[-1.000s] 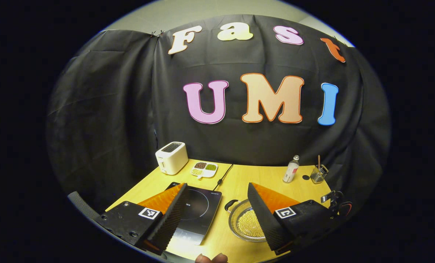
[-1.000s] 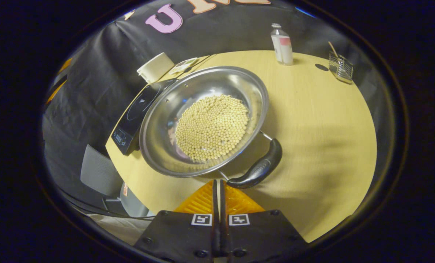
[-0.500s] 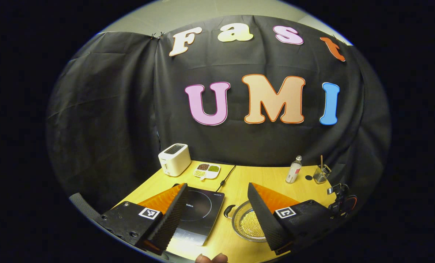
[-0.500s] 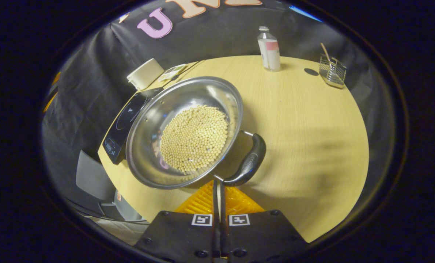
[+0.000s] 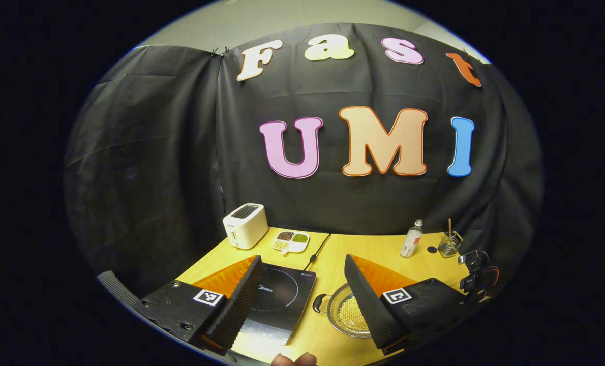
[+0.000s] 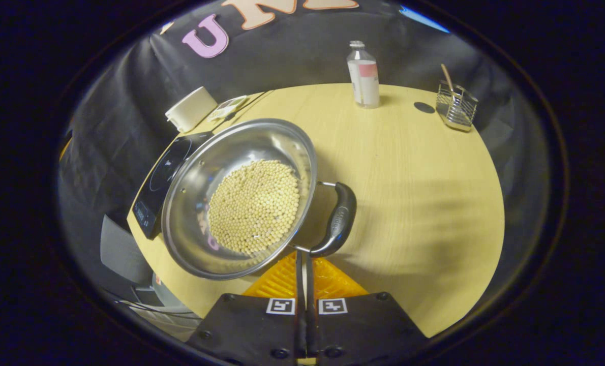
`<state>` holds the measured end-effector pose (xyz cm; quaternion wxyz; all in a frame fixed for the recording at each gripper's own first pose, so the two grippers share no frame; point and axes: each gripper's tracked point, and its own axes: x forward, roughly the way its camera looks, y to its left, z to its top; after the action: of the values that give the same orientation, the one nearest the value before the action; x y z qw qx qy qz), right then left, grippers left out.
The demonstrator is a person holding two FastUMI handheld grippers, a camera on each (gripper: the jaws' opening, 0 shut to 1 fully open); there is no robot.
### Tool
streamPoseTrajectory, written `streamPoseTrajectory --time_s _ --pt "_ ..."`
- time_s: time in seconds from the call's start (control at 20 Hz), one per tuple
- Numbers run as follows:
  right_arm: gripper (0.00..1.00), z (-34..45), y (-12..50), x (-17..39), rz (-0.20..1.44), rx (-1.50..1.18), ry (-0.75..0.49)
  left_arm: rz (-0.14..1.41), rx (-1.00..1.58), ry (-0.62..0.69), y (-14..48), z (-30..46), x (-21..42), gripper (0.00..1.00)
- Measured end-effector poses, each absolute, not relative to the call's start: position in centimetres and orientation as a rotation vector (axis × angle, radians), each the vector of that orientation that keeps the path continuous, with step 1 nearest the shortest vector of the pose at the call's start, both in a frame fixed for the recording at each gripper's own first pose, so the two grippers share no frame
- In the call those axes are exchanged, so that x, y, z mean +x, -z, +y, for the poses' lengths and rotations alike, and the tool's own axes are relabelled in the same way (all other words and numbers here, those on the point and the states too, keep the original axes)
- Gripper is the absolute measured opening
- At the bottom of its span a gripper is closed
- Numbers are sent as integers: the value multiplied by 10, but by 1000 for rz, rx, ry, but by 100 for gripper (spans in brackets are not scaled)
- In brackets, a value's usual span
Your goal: First push the handle of the pot to place it horizontally, then grasp the pot with both hands and set it on the induction cooktop.
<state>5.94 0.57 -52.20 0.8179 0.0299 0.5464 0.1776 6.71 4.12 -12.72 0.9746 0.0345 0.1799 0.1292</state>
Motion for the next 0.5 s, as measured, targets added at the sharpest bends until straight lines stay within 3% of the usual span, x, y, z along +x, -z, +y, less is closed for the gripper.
streamPoseTrajectory --time_s 0.3,0.5 --pt "3 3 521 62 1164 45 -338 364 49 -246 132 50 68 98" --pt "3 -12 513 62 1158 28 -210 432 -5 -148 164 49 86 99"
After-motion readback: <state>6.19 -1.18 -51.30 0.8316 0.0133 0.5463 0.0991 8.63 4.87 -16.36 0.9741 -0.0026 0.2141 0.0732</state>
